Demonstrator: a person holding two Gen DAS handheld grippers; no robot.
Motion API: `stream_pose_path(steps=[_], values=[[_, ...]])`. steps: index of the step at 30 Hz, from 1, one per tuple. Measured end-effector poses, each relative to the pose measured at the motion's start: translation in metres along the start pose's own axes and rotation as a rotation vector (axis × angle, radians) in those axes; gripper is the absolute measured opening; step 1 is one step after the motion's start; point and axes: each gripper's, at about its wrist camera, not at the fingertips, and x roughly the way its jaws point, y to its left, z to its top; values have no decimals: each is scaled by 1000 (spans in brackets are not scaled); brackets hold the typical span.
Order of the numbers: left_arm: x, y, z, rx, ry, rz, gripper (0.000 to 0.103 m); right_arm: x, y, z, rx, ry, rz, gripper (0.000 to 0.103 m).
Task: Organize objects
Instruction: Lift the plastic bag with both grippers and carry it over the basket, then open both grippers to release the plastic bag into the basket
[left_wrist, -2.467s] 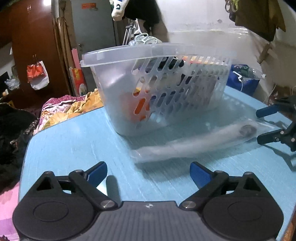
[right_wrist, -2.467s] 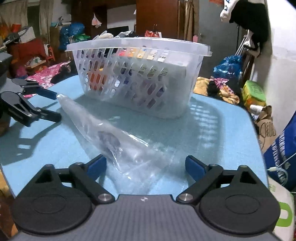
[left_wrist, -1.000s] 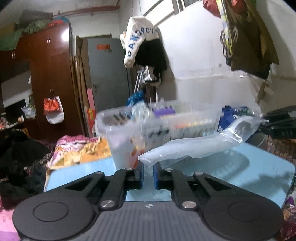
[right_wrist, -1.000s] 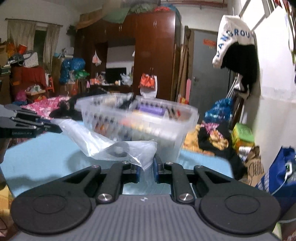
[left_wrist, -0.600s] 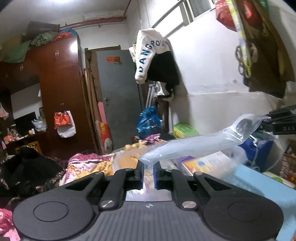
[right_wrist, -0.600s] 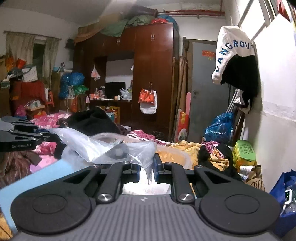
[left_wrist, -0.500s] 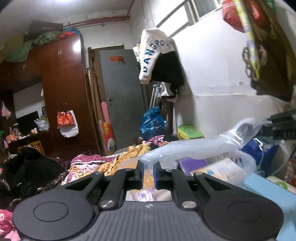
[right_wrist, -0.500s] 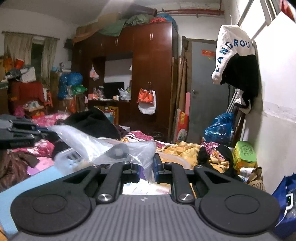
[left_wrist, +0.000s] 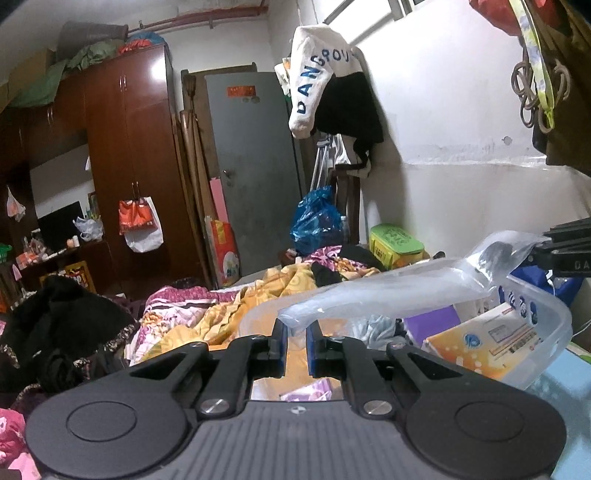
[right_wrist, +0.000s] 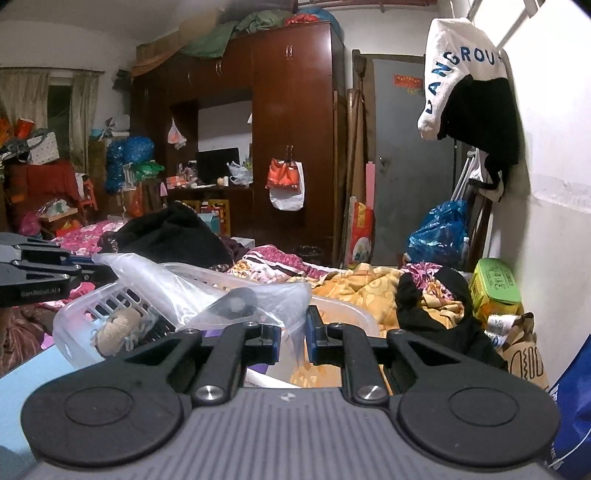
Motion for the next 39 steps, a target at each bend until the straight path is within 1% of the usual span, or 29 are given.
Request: stream_pose_path(steps=[10, 32, 34, 35, 36, 37, 38, 39], values=[[1, 2, 0, 4, -5, 4, 13, 4, -9, 6, -3, 0, 8, 16], [-4, -1, 4, 8, -3, 12, 14, 5, -11, 8, 4, -1, 19, 16], [-5, -2, 4, 13, -4, 15, 15, 5, -11, 7, 4, 0, 18, 17], [-4, -4, 4, 28, -7, 32, 18, 5, -10, 8, -1, 2, 12, 19], [-5, -7, 4, 50, -19, 68, 25, 6, -9, 7, -10, 6, -4, 35], [-5, -10, 4, 68, -28, 122, 49, 6, -9, 7, -19, 6, -23, 58], [-5, -11, 4, 77, -37, 168, 64, 6, -8, 6, -26, 1, -37, 72], [-6, -10, 5, 75, -49, 186, 88, 5, -8, 6, -30, -15, -53, 91]])
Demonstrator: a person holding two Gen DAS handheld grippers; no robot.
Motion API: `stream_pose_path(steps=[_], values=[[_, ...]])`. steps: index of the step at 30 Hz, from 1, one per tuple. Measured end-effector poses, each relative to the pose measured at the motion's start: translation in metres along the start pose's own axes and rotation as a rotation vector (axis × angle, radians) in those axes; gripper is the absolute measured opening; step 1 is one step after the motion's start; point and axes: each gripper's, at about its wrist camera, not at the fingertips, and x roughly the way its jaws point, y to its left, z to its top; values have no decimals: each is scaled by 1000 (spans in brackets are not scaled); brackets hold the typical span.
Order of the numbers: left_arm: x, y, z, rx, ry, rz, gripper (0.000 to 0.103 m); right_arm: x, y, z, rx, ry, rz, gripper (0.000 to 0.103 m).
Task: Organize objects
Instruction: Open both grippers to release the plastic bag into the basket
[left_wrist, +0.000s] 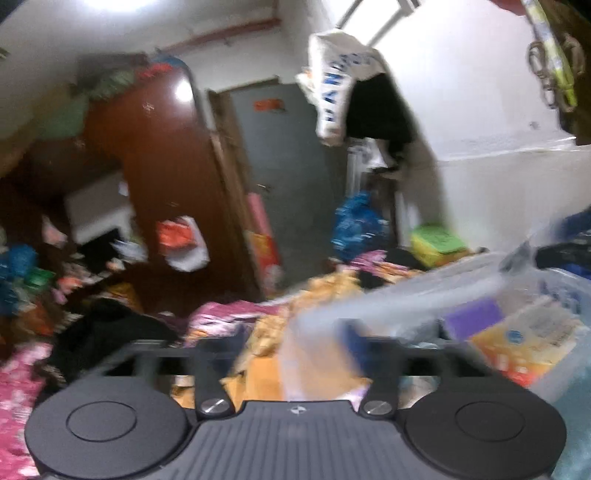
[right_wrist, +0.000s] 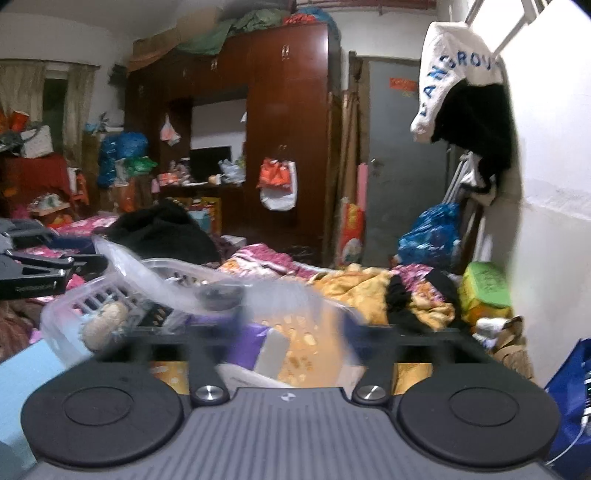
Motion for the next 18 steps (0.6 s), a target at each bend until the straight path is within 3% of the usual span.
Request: stream_pose_path(steps=[1, 6, 18], values=[[-2, 3, 0, -11, -10, -2, 94, -2, 0, 0, -5, -17, -16, 95], [-10, 12, 3, -46, -24, 7, 95, -1, 0, 3, 7, 4, -31, 103], [-41, -6, 9, -23, -54, -40, 98, -14, 6, 7, 24, 26, 63, 103]])
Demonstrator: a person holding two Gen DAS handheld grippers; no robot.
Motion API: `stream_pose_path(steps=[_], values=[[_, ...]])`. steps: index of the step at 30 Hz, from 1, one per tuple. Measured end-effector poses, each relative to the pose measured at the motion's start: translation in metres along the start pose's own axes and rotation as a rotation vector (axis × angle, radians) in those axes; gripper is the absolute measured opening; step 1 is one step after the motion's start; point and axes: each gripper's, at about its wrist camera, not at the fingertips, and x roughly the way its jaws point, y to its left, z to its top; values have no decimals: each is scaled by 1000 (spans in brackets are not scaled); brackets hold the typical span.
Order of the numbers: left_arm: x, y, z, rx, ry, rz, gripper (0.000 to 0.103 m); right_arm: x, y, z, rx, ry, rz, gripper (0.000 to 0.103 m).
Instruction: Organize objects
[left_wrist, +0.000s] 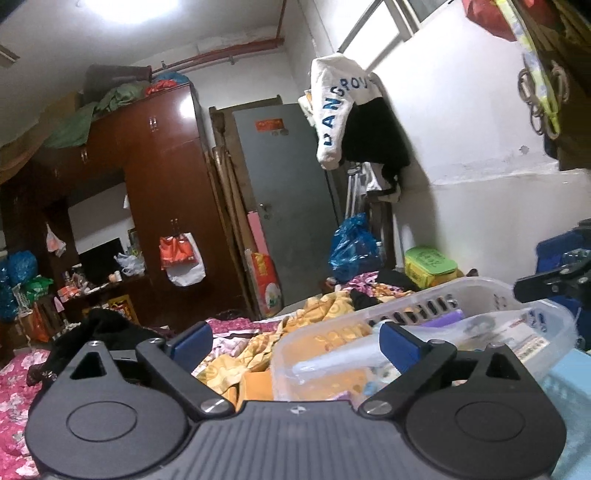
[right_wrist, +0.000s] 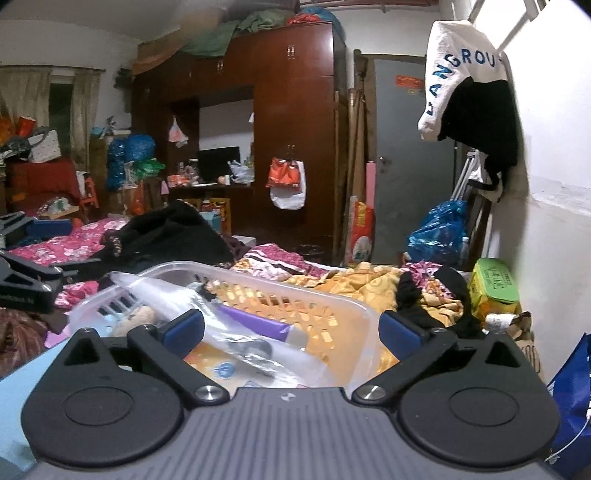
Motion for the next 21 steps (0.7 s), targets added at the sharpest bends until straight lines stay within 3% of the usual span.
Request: stream_pose_path(steps=[6, 11, 14, 19, 21], values=[[-13, -8, -2, -23, 23, -47, 98, -16, 4, -2, 37, -15, 44, 103], [-31, -17, -13, -31, 50, -85, 98, -39, 16, -11, 6, -18, 32, 103], [-46, -24, -21, -28, 61, -112, 98, -54, 27, -18, 21, 11, -19, 103], [-84, -30, -41, -59, 67, -150, 98, -79, 58, -40, -57, 59, -202, 103], [-98, -29, -55, -104, 72, -163, 98, -91, 64, -52, -71, 34, -208, 103]])
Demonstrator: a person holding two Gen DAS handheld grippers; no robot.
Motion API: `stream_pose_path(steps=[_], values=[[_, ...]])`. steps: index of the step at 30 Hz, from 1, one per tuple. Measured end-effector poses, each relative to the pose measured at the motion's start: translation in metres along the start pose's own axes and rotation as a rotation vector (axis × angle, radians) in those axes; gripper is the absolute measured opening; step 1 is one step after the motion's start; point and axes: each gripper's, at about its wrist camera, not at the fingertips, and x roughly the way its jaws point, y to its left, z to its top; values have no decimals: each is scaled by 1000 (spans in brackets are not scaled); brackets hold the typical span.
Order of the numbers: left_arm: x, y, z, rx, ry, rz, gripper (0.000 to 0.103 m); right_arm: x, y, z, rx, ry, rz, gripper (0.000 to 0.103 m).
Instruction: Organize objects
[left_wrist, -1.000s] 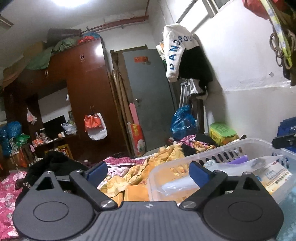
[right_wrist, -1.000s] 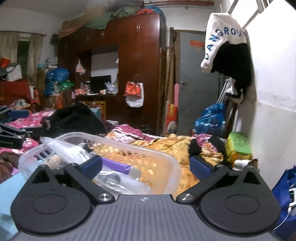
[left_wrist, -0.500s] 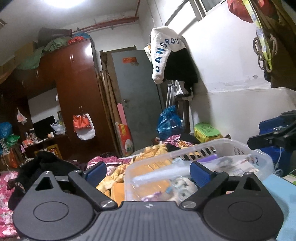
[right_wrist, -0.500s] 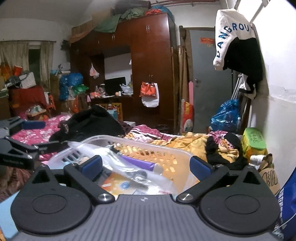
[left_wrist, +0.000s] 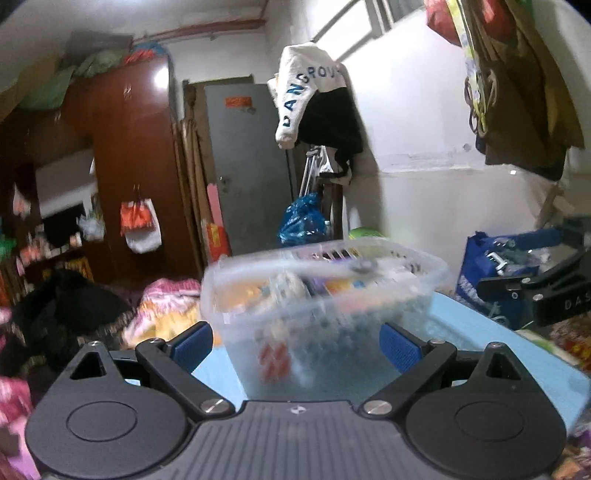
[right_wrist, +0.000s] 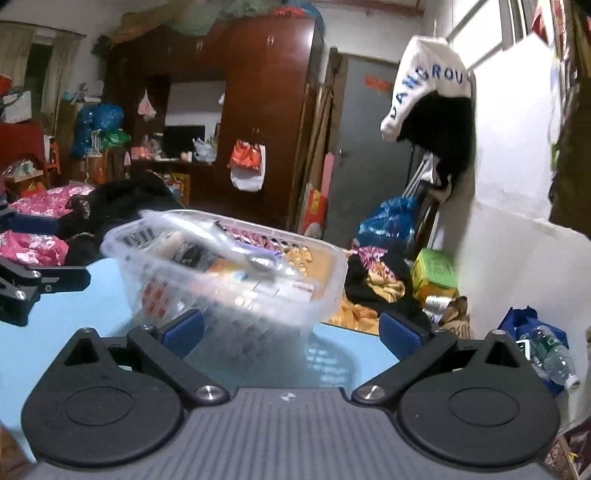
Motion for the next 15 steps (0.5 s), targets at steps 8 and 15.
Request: stream_pose_path(steps=[8, 15], values=[[-29, -13, -46, -25, 23, -50, 98, -15, -5, -58, 228, 28, 208, 103], [-39, -15, -45, -51, 1, -21, 98, -18, -14, -56, 242, -5, 182, 103]])
